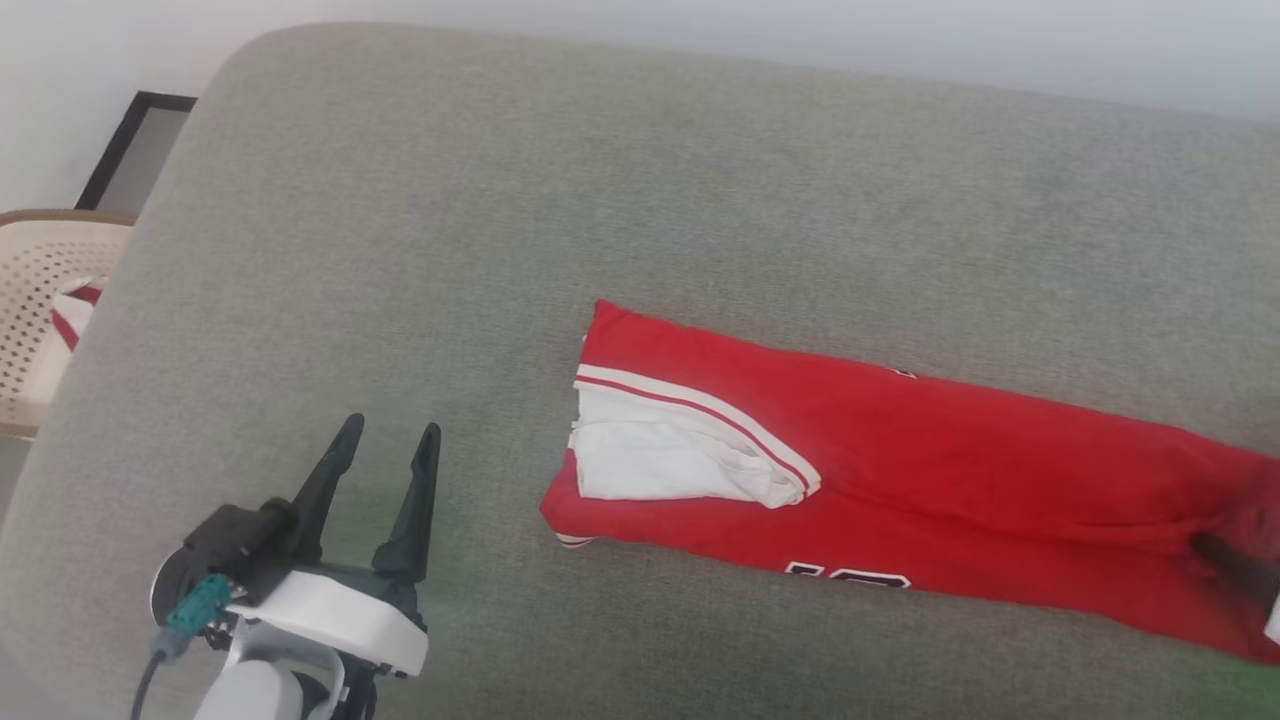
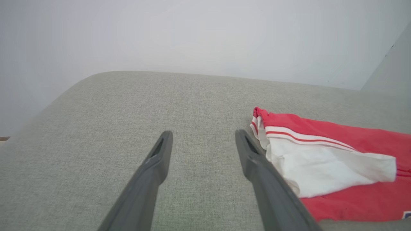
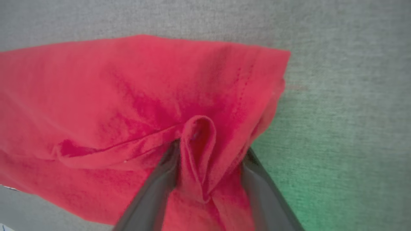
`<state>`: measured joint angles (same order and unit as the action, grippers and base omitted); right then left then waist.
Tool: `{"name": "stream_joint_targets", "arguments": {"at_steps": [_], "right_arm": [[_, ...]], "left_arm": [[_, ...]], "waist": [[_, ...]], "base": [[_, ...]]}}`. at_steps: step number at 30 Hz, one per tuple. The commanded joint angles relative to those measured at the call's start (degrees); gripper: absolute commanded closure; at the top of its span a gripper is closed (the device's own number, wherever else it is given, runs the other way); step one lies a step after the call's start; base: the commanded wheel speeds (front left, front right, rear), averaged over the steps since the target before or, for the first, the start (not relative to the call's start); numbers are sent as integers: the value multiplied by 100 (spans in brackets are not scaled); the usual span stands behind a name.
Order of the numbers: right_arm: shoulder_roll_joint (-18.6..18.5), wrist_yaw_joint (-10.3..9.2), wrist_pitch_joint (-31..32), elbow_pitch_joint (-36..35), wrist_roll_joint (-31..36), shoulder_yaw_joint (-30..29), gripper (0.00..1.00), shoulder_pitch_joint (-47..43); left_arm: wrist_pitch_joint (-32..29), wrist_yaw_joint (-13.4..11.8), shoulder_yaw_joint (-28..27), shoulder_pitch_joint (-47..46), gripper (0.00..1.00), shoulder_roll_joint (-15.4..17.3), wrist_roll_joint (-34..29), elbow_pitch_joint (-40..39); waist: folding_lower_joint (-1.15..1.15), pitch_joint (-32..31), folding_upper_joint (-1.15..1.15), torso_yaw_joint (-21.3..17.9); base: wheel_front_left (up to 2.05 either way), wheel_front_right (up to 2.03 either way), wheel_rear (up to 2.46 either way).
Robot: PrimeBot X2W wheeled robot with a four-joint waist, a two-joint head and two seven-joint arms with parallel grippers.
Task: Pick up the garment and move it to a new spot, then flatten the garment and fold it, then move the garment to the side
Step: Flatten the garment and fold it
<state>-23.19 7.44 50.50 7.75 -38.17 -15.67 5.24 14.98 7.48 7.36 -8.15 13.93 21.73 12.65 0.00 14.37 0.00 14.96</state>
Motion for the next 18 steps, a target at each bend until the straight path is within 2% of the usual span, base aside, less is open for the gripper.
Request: {"name": "stream_joint_targets", "arguments": {"at_steps": [1,7,12,18], "right_arm": [[294,8,42,166,42,211,100,-107],[151,-7,-483,186,277,-189,100,281],[16,0,-926,367,455,-566,100,650],[-331,0,-1426,767,744,-1339,100,1068]], "left_arm": [[25,-3,-118,90,0,-96,-124,-81],[25,-3,-277,183,0,-194,-453,-369],[26,-3,-131,123,0,-122,-647,-656],[26,-3,-124,-114,0,-140,-747,-926]], "waist": [[0,5,0,-69],[0,94,0,-386],[0,237,0,-746],[0,488,0,-1106]], "base": [[0,0,0],[0,0,0],[0,0,0],[0,0,0]]}}
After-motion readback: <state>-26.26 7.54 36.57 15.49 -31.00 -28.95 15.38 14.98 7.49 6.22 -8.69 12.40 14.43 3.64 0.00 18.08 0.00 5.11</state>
